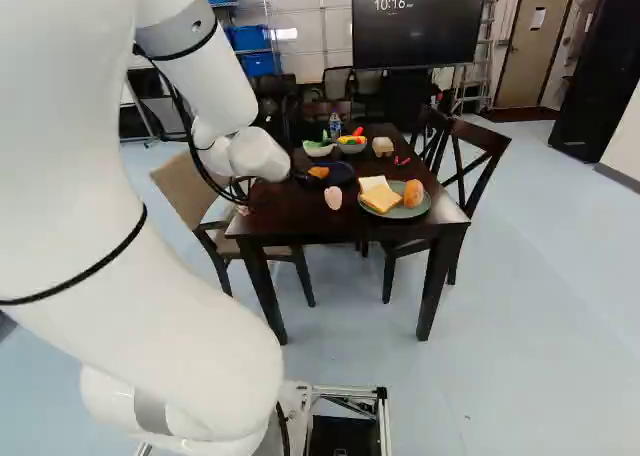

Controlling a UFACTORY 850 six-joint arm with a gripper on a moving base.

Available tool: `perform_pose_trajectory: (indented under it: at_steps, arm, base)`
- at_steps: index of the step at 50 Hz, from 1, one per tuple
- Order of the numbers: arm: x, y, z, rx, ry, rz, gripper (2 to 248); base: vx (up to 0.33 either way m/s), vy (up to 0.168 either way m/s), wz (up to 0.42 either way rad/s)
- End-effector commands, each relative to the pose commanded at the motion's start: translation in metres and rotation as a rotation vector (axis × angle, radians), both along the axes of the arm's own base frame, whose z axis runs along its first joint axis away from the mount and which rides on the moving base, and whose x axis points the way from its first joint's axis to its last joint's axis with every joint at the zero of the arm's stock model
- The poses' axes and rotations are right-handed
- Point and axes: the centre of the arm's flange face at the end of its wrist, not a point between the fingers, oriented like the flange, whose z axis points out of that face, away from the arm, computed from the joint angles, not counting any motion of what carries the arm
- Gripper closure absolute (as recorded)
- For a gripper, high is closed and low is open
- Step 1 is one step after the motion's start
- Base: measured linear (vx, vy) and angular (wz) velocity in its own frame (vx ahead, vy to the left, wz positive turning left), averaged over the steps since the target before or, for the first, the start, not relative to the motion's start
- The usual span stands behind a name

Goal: Move the croissant to the empty plate

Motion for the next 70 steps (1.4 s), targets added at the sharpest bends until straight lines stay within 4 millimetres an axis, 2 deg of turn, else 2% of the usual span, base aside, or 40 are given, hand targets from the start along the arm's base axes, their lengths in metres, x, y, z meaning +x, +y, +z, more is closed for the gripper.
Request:
perform_pose_trajectory:
  at_steps: [37,54,70]
  arm:
    - [-0.088,0.002,-0.042,-0.112,-0.184,0.067,3]
    - [-0.116,0.002,-0.054,-0.150,-0.239,0.082,3]
    - [-0.134,0.002,-0.062,-0.175,-0.274,0.091,3]
  base:
    - [0.000,0.000,0.000]
    - [0.000,0.000,0.000]
    - [0.000,0.000,0.000]
